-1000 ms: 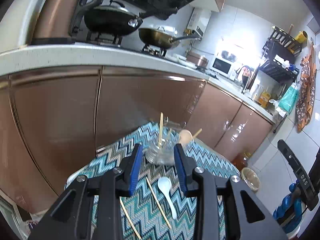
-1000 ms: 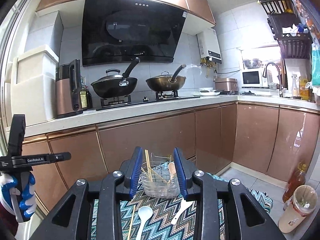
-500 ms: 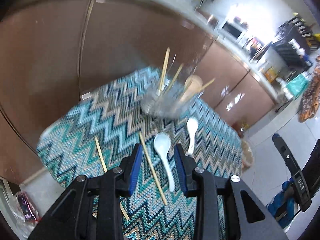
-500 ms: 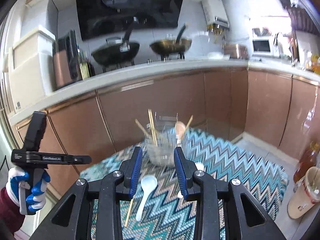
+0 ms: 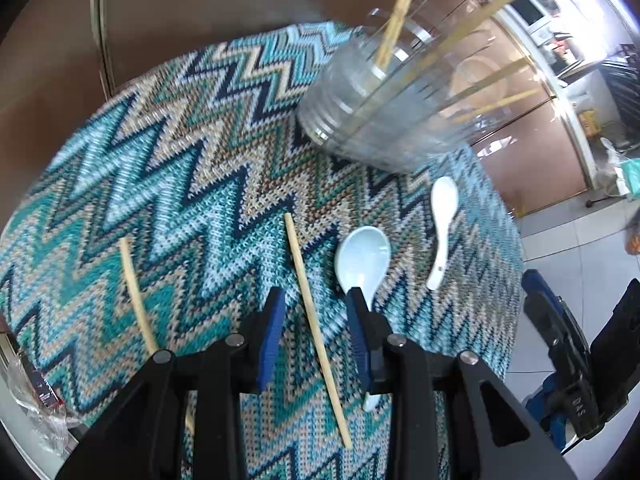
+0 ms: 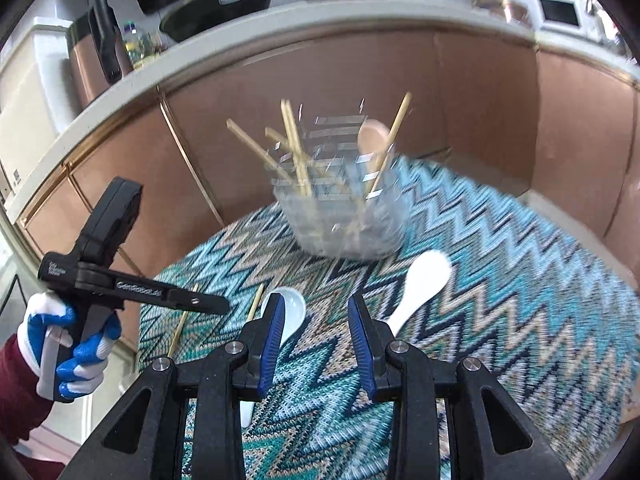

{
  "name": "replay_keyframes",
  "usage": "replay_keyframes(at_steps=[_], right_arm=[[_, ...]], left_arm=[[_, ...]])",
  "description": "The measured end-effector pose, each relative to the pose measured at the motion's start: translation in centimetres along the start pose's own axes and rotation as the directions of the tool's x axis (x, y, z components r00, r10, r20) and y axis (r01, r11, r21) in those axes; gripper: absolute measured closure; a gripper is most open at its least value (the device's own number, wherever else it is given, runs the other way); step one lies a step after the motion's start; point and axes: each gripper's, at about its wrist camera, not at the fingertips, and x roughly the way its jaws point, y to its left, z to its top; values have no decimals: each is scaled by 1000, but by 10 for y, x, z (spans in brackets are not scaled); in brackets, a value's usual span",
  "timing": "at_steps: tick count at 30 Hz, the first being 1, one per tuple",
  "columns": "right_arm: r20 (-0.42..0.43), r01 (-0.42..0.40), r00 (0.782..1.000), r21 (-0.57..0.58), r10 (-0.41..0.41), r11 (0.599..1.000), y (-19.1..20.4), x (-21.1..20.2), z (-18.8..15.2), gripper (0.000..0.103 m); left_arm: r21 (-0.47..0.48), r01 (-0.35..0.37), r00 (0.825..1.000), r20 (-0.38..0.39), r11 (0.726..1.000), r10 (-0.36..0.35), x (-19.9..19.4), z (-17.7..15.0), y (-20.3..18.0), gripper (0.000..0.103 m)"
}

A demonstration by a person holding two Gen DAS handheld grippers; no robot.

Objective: Organize utensils
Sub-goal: 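Grasp a white ceramic spoon with the right tool while the left tool grasps a chopstick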

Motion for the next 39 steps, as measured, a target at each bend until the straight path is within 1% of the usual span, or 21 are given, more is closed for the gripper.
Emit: replay_keyframes(at_steps=[4, 7, 9, 12, 15, 20, 24, 26, 28, 31, 34, 36, 39], right_arm=[[-83, -83, 993, 4, 83, 997, -7, 30, 2, 72], [-143, -130, 981, 2, 128, 992, -12, 52, 5, 72], [-177, -162, 971, 5, 160, 987, -16, 65, 6, 72], [-212, -190, 960, -2, 186, 982, -18, 80, 8, 73], [-243, -220, 947, -10, 212, 975, -19, 96, 10, 75], [-291, -256, 926, -15, 241, 967, -22, 120, 12, 78], [-323, -278, 911, -28, 255, 960, -23, 136, 15, 80], [-342, -291, 902, -37, 261, 956, -22, 143, 16, 84], [-362, -303, 894, -55, 264, 952, -19, 148, 15, 92], [-384, -314, 886, -81, 261, 946, -13, 153, 13, 94], [-384, -311, 889, -108, 249, 944, -8, 150, 15, 95], [-378, -296, 897, -129, 229, 947, -2, 147, 16, 95], [-361, -274, 909, -143, 208, 951, 3, 135, 16, 96]], left_arm=[[-17, -20, 999, -39, 1000, 19, 18, 13, 1, 78], [-32, -17, 998, -66, 999, 14, 29, 20, 2, 83], [-31, -27, 997, -78, 999, 25, 35, 25, 1, 85], [-35, -33, 995, -100, 999, 29, 51, 31, -4, 90], [-46, -41, 993, -112, 998, 36, 63, 38, -6, 96], [-57, -21, 995, -100, 998, 15, 70, 39, -5, 98], [-75, 3, 996, -83, 997, -9, 68, 38, 3, 98], [-84, 14, 997, -75, 996, -21, 66, 36, 11, 98], [-87, 21, 998, -65, 996, -26, 63, 32, 19, 98], [-83, 27, 998, -46, 996, -31, 58, 25, 24, 98], [-82, 27, 999, -23, 996, -29, 52, 16, 25, 98], [-81, 22, 1000, -3, 996, -23, 51, 11, 24, 98], [-82, 48, 998, 36, 996, -45, 46, 2, 21, 98]])
